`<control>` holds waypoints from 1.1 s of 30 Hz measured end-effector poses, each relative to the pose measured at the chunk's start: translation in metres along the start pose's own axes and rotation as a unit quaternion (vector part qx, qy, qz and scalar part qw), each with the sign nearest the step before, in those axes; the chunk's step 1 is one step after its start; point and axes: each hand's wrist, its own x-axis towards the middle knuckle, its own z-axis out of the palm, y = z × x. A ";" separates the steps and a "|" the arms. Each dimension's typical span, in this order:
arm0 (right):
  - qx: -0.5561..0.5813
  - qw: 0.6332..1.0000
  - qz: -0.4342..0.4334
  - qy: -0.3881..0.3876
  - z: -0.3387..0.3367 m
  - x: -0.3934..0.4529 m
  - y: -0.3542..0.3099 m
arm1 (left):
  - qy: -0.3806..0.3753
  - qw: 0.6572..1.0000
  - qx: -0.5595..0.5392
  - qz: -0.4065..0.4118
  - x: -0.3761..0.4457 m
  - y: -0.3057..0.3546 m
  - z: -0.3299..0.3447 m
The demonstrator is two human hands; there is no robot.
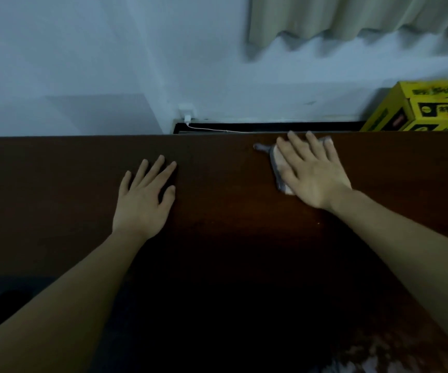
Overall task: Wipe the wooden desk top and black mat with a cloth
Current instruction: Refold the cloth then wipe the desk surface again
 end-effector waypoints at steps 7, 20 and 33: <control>0.022 1.000 -0.002 -0.001 0.003 -0.001 -0.112 | 0.020 1.000 -0.022 0.002 -0.002 -0.001 0.001; 0.018 0.997 0.080 0.002 0.010 -0.062 -0.067 | 0.064 0.939 -0.338 0.025 -0.015 -0.016 -0.012; 0.010 0.997 -0.077 -0.022 0.012 -0.033 -0.252 | 0.012 0.998 -0.029 0.059 0.002 -0.130 -0.040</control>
